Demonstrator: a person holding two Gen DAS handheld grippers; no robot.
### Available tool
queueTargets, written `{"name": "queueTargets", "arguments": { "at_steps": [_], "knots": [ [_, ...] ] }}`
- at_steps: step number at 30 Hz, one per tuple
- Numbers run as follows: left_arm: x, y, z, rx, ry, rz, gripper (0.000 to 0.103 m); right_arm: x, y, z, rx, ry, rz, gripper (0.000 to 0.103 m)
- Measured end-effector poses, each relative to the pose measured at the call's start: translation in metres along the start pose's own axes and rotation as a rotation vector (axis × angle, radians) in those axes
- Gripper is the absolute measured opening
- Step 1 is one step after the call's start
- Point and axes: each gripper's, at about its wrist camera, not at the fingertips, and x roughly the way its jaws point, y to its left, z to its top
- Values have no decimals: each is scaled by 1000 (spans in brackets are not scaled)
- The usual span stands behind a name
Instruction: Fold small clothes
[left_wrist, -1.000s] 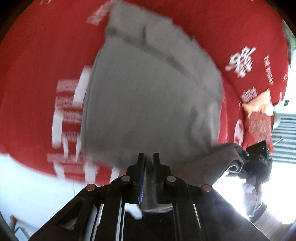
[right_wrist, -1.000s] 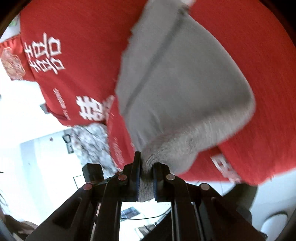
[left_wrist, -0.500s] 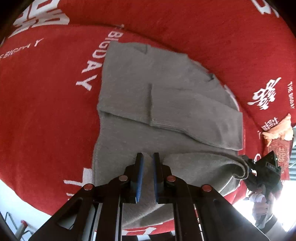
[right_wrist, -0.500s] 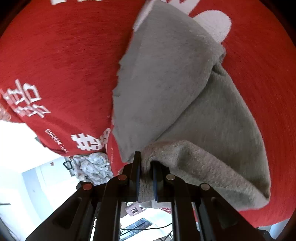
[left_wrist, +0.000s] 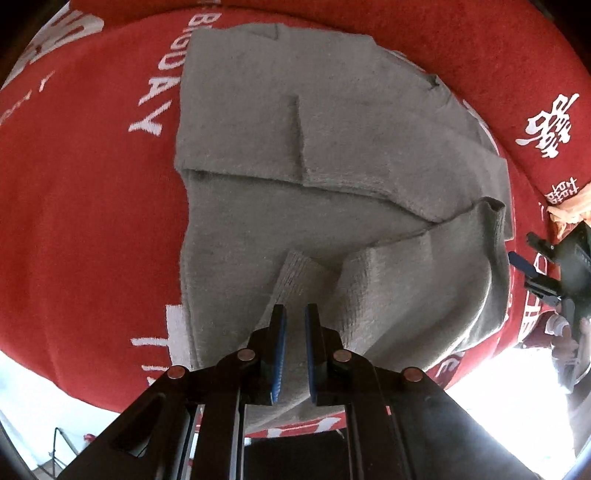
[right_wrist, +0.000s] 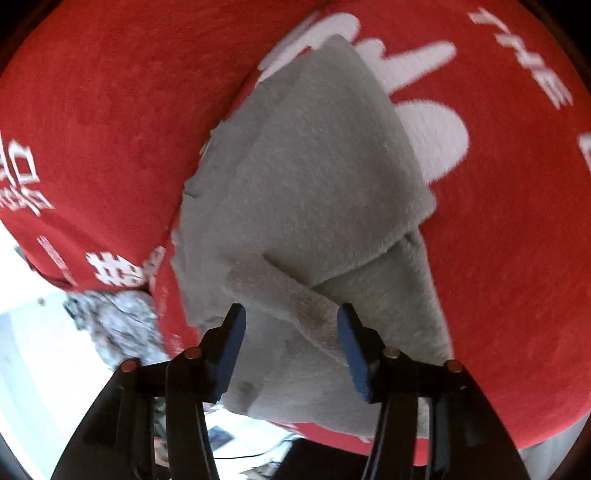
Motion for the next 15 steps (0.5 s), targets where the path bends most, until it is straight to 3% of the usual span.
{"name": "queueTargets", "arguments": {
  "at_steps": [5,10,11,12,13,15],
  "knots": [
    [19,1,0,54,78,-46,10,12,28,-5,-158,16,-133,57],
    [16,-5,-7,151,109,-30,10,18,64,-27,-324,-4,-235,62],
    [9,-5,-7,166,91,-16,29,19,68,-31,-337,-10,-248,63],
    [4,-4,-7,171,72,-4,81,19,70,-34,-343,-19,-263,63],
    [-2,-2,-7,171,45,11,103,19,71,-36,-338,-30,-273,63],
    [-11,-1,-6,172,-3,20,102,19,70,-38,-323,-46,-290,66]
  ]
}}
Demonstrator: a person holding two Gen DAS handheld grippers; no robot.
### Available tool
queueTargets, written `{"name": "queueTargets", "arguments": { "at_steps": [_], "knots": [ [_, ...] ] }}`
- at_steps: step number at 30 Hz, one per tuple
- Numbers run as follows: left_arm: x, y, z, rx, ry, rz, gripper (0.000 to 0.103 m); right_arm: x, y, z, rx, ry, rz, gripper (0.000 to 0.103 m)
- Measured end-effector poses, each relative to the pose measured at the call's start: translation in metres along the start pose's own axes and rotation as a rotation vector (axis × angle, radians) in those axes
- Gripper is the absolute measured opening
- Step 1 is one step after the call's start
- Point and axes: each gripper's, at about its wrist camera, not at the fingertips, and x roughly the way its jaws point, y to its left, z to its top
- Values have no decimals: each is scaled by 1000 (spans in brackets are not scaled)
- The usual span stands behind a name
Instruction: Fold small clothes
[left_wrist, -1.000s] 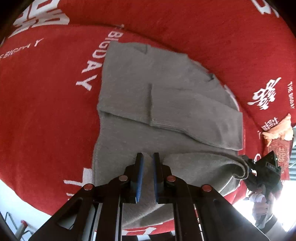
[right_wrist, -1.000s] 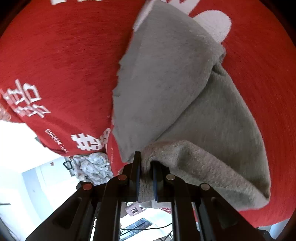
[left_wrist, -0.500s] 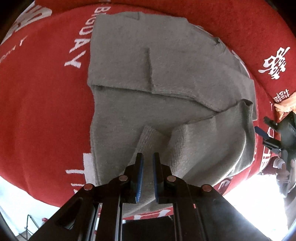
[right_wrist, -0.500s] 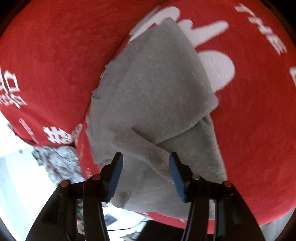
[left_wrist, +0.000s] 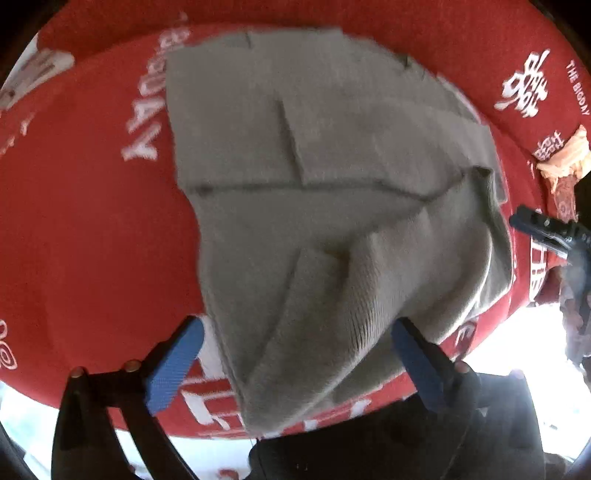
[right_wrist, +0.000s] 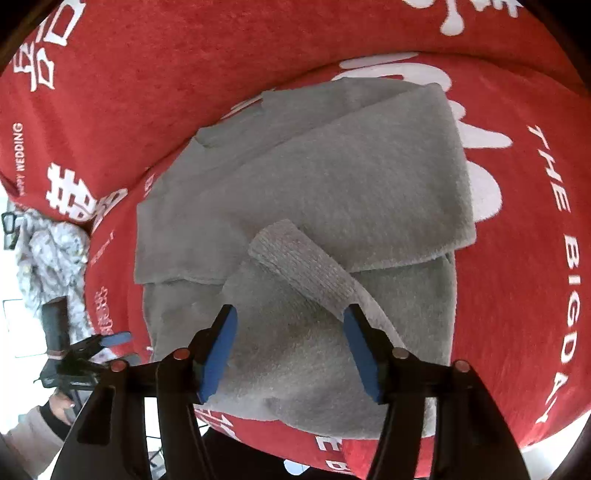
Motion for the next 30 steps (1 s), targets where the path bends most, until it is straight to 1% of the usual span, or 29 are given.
{"name": "queueTargets", "arguments": {
  "at_steps": [3,4,7,8,9,10,11,14,15,16,17,18,21,23,24,25,26,27,28,30],
  "knots": [
    [5,0,2,1,12,0,102,-1,1,0,2,-7,-24,66],
    [9,-1,3,7,16,-5,102,0,3,2,-12,-6,-38,66],
    [27,-3,6,22,68,-37,101,7,16,7,-94,6,-115,66],
    [34,-3,4,27,88,-43,101,11,20,8,-124,14,-138,66],
    [39,-4,3,35,104,-45,95,15,22,10,-157,23,-166,66],
    [44,-5,2,42,117,-44,92,20,26,11,-194,33,-197,66],
    [48,-6,0,46,134,-48,91,25,27,12,-221,40,-221,66],
    [51,-7,-3,48,139,-74,89,38,26,16,-261,47,-302,66],
    [51,-6,-4,45,141,-85,88,42,23,17,-251,51,-322,64],
    [50,-4,-4,33,146,-103,87,46,18,19,-228,63,-324,59],
    [48,-1,-5,20,149,-115,87,48,13,20,-204,72,-311,43],
    [47,3,-6,4,152,-126,87,50,9,20,-182,82,-299,37],
    [44,20,-11,-53,155,-184,87,47,3,17,-173,80,-296,36],
    [45,26,-11,-85,165,-241,87,45,0,14,-182,82,-306,36],
    [46,26,-12,-91,171,-259,84,45,-3,13,-178,84,-309,36],
    [48,25,-12,-89,173,-266,73,44,-7,12,-169,86,-306,35],
    [48,22,-11,-85,179,-268,43,43,-9,11,-159,84,-300,26],
    [48,20,-12,-86,187,-268,20,41,-11,11,-149,79,-294,11],
    [45,22,-11,-85,181,-277,18,38,-13,10,-139,68,-289,7],
    [28,17,-11,-38,115,-268,18,29,-13,8,-139,45,-278,7]
  ]
}}
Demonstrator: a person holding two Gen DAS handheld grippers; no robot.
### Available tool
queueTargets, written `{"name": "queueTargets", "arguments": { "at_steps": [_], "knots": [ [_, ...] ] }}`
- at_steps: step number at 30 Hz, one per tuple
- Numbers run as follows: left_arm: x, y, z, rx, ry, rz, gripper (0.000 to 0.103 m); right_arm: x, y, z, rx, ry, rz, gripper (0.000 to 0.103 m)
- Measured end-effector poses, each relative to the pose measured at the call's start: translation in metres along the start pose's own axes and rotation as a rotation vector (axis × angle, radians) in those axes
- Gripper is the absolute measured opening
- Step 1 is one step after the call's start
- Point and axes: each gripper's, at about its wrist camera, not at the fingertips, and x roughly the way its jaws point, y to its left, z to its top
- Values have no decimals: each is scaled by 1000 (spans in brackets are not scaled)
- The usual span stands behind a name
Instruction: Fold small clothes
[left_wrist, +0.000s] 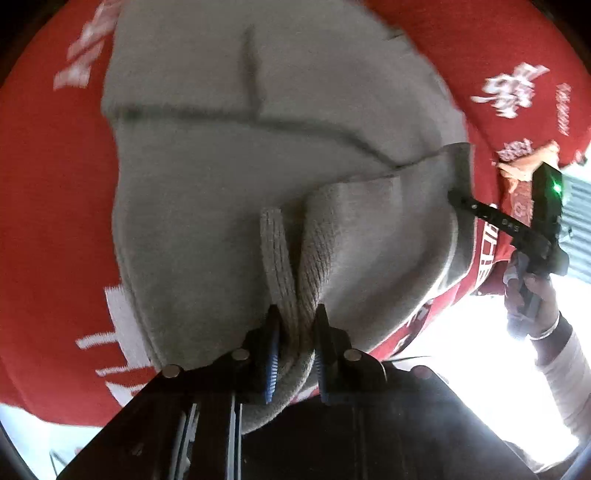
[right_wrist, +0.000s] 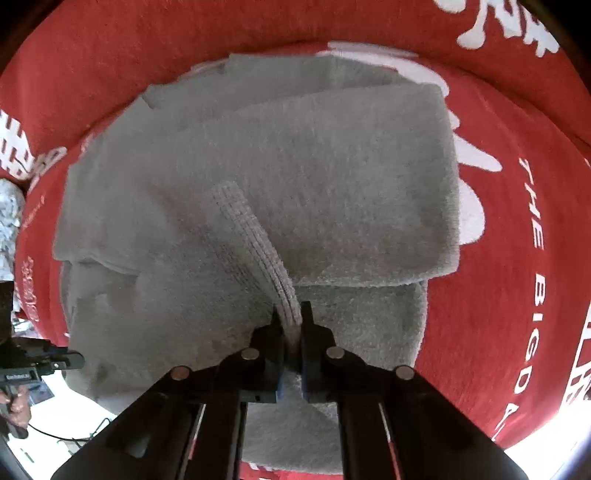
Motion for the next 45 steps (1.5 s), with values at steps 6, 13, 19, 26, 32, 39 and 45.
{"name": "queueTargets", "arguments": {
  "at_steps": [6,13,19,26,32,39,45],
  "knots": [
    [-60,-31,-3,61,-153,9,18,-60,-6,-16,-5,-133,-30,6],
    [-135,-45,44,109,-370,36,13,-109,0,18,18,-284,-17,6],
    [-118,-41,131,76,-464,119,13,-68,-4,76,72,-272,-15,6],
    [-82,-11,165,-30,-412,233,14,-2,-29,104,167,-151,-31,7],
    [-72,-16,161,31,-411,331,92,2,-33,100,148,-131,-15,7],
    [-35,-5,181,-4,-244,368,46,9,-30,102,144,-126,-18,7],
    [-57,-2,160,6,-305,271,8,-12,-24,96,102,-176,-22,7]
  ]
}}
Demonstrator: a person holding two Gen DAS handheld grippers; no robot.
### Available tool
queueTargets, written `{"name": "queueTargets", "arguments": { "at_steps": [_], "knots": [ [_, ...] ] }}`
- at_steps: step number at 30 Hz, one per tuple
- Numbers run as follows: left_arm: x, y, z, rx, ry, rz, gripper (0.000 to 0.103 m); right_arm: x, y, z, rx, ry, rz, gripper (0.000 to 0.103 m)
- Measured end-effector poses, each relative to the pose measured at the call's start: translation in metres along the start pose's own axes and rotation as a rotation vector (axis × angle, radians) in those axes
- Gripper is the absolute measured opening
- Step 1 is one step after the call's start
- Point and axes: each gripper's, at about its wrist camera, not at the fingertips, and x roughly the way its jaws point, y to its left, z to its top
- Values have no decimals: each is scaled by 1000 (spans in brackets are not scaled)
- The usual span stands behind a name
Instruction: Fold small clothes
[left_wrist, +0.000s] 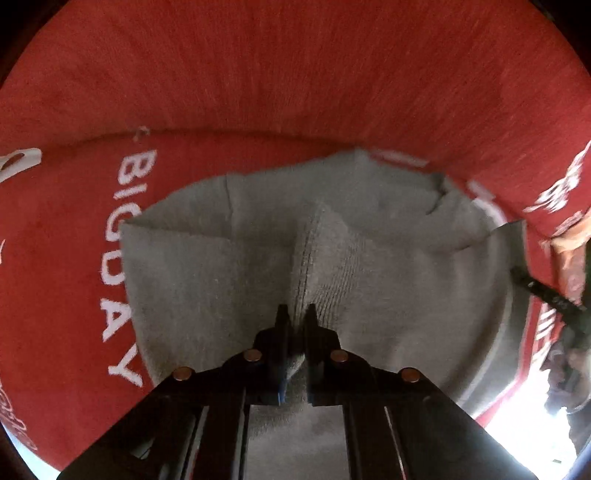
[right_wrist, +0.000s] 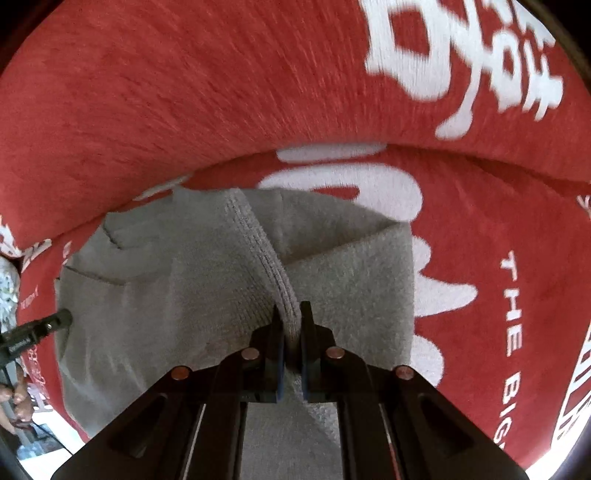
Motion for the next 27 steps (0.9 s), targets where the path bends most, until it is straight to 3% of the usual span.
{"name": "queueTargets", "arguments": {
  "at_steps": [3,7,14,17,19,23,27],
  "knots": [
    [-32,3,-1,-11,-77,-19,8,-26,5,-2,-21,-68,34,7],
    [-46,5,13,3,-158,35,8,-34,6,14,-18,-107,37,7],
    [16,17,34,-50,-107,145,8,30,-16,31,145,15,54,8],
    [27,22,30,-66,-107,168,8,38,-27,30,206,-3,61,10],
    [25,27,30,-90,-113,164,15,36,-31,29,225,-13,53,12],
    [8,41,26,-122,-130,256,58,21,-43,27,232,-40,-73,16],
    [-17,52,11,-116,-113,204,59,0,-60,14,294,-33,-38,21]
  ]
}}
